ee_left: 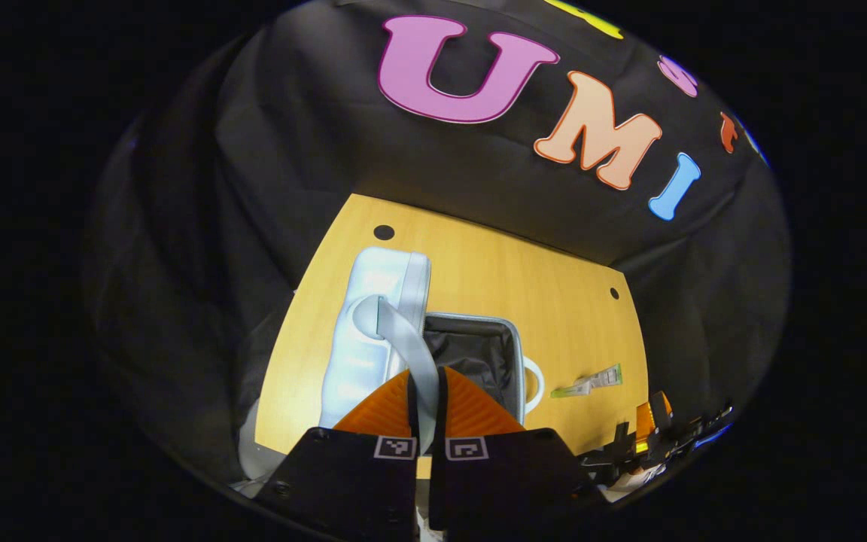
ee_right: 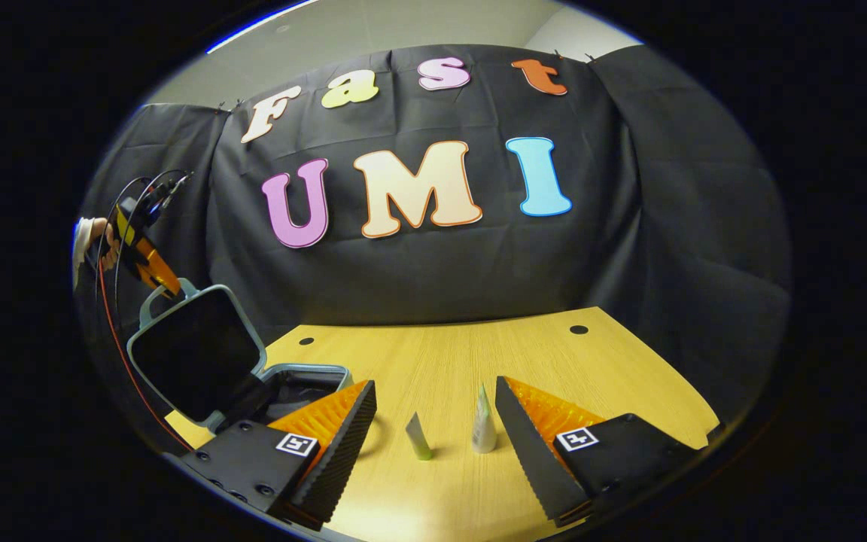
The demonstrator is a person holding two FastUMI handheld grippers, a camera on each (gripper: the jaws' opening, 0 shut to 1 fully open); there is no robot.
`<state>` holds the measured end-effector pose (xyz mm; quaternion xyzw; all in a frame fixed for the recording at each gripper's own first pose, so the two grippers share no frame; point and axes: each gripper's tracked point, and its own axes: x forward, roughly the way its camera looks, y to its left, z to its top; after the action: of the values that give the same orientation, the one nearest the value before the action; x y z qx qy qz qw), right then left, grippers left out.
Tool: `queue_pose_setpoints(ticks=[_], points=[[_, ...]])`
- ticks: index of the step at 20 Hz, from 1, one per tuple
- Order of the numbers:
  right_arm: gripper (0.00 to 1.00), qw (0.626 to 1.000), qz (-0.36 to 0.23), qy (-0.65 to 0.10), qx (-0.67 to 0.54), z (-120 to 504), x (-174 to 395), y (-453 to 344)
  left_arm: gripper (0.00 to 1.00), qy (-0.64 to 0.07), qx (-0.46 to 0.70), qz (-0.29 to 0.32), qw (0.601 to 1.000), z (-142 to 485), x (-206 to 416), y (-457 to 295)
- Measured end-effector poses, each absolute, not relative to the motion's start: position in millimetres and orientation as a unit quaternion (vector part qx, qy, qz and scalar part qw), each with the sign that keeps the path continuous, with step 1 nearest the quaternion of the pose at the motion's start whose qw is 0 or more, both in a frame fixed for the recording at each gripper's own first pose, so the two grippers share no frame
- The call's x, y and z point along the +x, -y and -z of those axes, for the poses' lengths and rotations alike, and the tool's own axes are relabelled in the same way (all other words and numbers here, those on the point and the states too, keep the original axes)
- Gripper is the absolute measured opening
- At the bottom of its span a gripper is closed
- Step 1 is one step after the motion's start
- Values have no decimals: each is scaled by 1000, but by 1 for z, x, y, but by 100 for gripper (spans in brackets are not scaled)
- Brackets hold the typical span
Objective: First open the suitcase, pack the skin care products into it, and then close the suitcase.
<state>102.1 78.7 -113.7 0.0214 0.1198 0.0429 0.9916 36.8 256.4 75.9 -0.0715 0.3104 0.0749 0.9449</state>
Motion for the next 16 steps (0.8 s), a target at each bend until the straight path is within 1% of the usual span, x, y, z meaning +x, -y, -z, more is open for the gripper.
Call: queue_pose_setpoints(ticks=[1,3,4,9,13,16], points=[[96,992,-35,-119,21,114,101,-82,0,-313,-62,-81,944,-76,34,-272],[96,992,-21,-119,19,116,100,-87,0,-317,-50,-94,942,-72,29,-302],[99,992,-15,-121,19,117,99,-89,0,-320,-49,-100,941,-67,26,-314],[99,992,6,-123,16,122,106,-104,0,-346,-26,-140,927,-37,16,-378],[99,992,15,-124,11,126,117,-120,0,-372,-20,-179,911,5,9,-435],[99,991,24,-128,9,129,125,-129,0,-396,-43,-197,896,47,8,-465]])
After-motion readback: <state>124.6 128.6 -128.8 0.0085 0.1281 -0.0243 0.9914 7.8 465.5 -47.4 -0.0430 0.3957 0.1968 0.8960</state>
